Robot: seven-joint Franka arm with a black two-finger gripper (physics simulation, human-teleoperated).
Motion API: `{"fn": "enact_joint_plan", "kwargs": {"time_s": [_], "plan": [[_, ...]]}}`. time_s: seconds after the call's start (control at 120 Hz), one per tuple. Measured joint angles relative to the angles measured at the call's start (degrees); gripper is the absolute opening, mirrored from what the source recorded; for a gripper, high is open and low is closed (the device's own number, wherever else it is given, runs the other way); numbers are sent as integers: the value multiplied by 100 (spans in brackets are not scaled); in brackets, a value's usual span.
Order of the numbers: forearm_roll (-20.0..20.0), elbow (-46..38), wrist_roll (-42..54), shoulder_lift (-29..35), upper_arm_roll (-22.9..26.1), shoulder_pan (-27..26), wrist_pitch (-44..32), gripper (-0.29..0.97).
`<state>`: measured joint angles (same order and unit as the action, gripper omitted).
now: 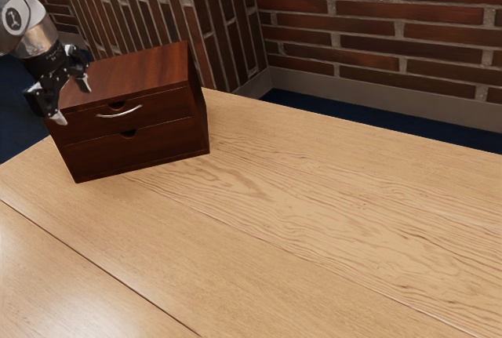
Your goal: Pull the drawer handle with one arm to open the drawer
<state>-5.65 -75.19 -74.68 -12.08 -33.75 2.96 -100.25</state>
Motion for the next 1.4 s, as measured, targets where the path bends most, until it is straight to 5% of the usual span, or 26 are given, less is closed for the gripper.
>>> {"fn": "enact_joint_plan", "kwargs": {"time_s": [0.542, 1.4], "plan": [[-738, -11, -1131, -934, 31, 312, -1192, 38], [-969, 90, -1720, -1355, 45, 388, -1803, 31]]}}
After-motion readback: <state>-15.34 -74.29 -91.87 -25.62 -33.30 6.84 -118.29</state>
